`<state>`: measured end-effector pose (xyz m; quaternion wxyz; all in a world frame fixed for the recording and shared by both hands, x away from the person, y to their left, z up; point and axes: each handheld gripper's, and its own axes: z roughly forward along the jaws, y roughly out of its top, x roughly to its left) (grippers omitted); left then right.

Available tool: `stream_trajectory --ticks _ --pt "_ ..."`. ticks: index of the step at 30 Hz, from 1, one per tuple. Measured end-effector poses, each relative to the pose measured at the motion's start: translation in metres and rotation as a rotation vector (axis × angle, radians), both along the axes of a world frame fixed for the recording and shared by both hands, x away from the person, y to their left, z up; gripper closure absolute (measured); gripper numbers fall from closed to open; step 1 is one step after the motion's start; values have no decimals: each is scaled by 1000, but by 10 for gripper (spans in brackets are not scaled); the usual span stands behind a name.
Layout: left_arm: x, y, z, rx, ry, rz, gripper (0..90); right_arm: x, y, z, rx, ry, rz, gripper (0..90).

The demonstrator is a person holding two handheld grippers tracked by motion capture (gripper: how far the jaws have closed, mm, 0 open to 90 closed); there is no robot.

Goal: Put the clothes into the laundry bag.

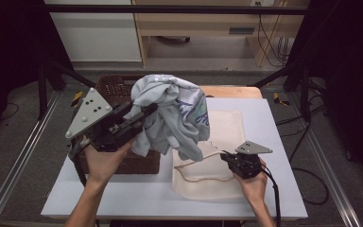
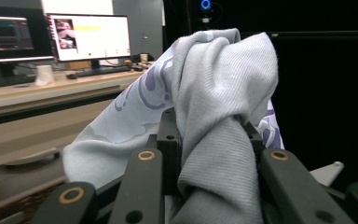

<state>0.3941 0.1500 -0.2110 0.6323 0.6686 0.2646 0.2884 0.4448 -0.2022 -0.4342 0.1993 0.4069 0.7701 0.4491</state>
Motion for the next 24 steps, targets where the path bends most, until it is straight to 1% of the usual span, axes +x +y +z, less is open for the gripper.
stream_trajectory --ticks 1,4,5,11,14,16,17,18,19,20,24 --pt "-1 -3 0 -2 -1 -10 696 -1 0 0 4 9 -5 868" --pt "-5 -13 -1 3 0 -38 696 0 0 0 0 -1 0 869" --pt "-7 -16 -3 2 14 -51 696 0 0 0 1 -1 -2 869" --pt "-15 -33 -18 19 42 -105 696 1 -1 0 4 2 -5 869" --pt "-19 -40 -30 37 57 -126 695 1 -2 0 7 3 -6 869" --pt "-20 -45 -40 55 74 -137 695 2 -2 0 7 -3 -3 869" --pt "-21 -48 -45 73 81 -139 695 2 -2 0 7 -3 -3 869" --pt "-21 -51 -50 83 93 -139 695 2 -2 0 9 -2 -3 869" --pt "-20 -54 -57 104 105 -144 695 2 -2 0 11 -2 -2 869" --pt "-20 -57 -61 112 114 -145 695 2 -2 0 13 -1 -2 869" --pt "-17 -66 -84 162 165 -155 695 2 -2 0 19 -3 -4 869"
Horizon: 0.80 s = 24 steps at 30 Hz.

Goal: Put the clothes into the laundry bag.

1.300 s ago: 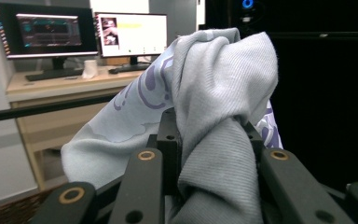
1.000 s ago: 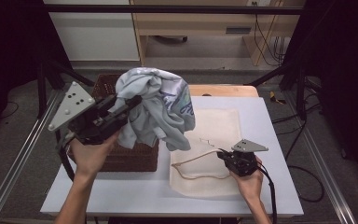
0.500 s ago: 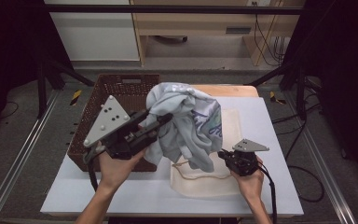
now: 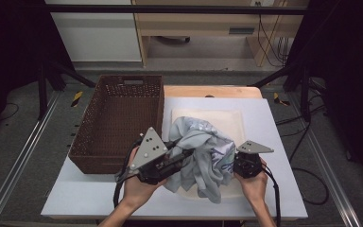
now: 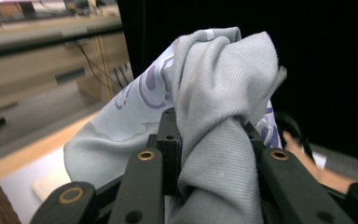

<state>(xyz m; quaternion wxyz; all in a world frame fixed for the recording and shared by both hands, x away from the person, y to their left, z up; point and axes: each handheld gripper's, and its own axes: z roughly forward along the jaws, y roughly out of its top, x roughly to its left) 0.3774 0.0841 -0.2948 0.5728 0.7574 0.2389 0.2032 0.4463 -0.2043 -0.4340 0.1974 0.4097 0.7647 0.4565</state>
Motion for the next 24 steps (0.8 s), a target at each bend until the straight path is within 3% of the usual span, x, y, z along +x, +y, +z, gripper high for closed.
stream_trajectory --ticks 6,13,15,24 --pt "2 -8 -34 87 68 -25 695 0 0 -1 -4 4 -4 869" --pt "5 -16 -73 151 153 -41 695 0 1 -1 6 5 -5 869" --pt "8 -24 -84 192 173 -41 695 0 2 -1 1 8 -3 869" --pt "20 -52 -109 285 221 -37 696 -1 3 0 3 -2 -4 869"
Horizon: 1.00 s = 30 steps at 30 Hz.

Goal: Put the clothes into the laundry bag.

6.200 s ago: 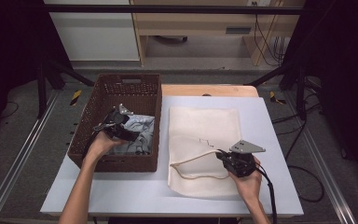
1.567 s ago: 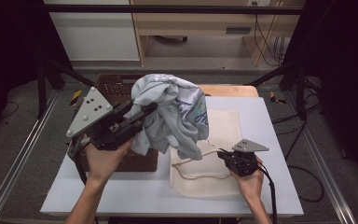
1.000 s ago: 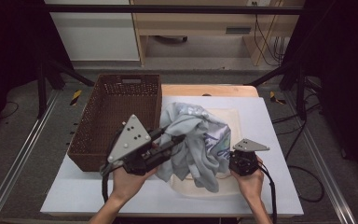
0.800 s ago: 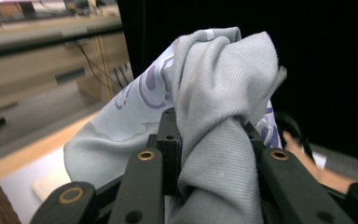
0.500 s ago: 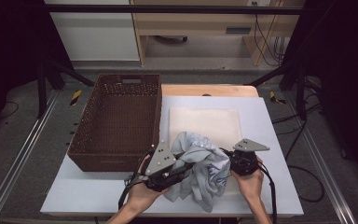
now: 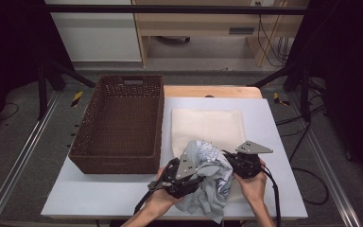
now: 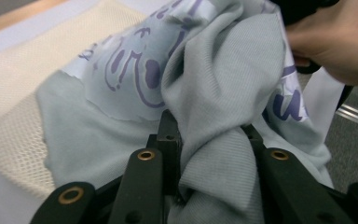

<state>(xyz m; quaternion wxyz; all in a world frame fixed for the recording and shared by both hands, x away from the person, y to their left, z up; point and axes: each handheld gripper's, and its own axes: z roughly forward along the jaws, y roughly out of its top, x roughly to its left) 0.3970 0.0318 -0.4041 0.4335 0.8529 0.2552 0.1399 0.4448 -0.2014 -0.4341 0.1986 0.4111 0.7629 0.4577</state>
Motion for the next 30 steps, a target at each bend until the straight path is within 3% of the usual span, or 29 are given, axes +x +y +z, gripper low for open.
stream_trajectory --ticks 3,12,16,20,24,30 --pt "3 -8 -5 32 2 6 695 -1 1 0 -4 -7 4 869" --pt "23 -33 -29 81 73 32 696 -2 2 0 -4 -15 18 870" --pt "28 -41 -38 115 78 39 695 -3 4 0 -8 -16 26 870" --pt "30 -46 -44 106 86 55 691 -4 5 0 -9 -21 31 871" --pt "31 -50 -48 129 95 42 678 -4 5 0 -5 -22 34 871" --pt "30 -45 -49 91 97 16 638 -4 4 1 -1 -22 30 871"
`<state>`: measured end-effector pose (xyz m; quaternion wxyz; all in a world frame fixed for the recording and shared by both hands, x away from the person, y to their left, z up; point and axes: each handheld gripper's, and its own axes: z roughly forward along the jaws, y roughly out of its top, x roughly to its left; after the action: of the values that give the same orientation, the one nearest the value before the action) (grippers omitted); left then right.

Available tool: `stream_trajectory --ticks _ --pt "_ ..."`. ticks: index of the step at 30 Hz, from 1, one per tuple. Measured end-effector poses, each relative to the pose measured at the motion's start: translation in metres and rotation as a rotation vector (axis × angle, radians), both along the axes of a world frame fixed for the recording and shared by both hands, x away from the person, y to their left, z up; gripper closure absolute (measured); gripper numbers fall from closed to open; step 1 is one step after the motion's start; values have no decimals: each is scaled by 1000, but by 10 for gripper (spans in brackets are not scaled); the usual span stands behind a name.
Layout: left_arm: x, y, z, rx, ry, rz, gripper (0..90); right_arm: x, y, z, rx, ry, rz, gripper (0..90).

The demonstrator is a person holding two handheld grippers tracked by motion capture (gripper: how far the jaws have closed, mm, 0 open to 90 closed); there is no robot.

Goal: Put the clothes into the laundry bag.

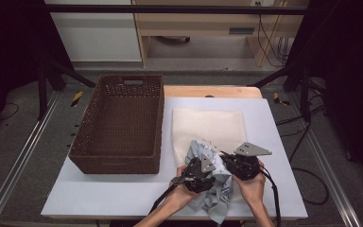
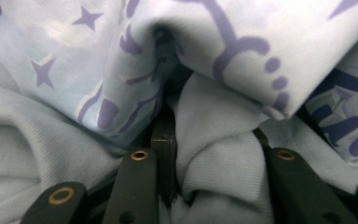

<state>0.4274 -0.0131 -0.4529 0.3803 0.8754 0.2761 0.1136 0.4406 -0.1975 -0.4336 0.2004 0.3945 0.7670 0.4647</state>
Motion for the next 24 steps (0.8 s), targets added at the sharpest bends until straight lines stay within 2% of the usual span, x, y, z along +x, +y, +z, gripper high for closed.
stream_trajectory --ticks 3,5,9,12,14,16,19,20,24 --pt "-3 9 8 -50 26 -45 533 0 -2 1 5 -6 -7 870" --pt "-7 16 17 -64 18 -59 487 0 -4 1 15 -6 -11 871" --pt "-13 40 41 -87 -65 -52 413 0 -5 1 14 -9 -14 871" --pt "-6 56 49 -111 -84 -12 371 1 -4 1 13 -4 -15 870" --pt "3 61 48 -119 -73 8 360 1 -4 0 12 -2 -15 870" --pt "13 60 41 -105 -57 28 327 1 -4 0 8 -3 -12 870" --pt "27 51 26 -87 14 29 287 1 -3 0 6 -1 -9 870" --pt "29 49 23 -85 24 28 271 1 -3 0 3 -2 -7 870" --pt "38 47 13 -134 95 31 280 1 -3 -1 -10 2 -5 870"
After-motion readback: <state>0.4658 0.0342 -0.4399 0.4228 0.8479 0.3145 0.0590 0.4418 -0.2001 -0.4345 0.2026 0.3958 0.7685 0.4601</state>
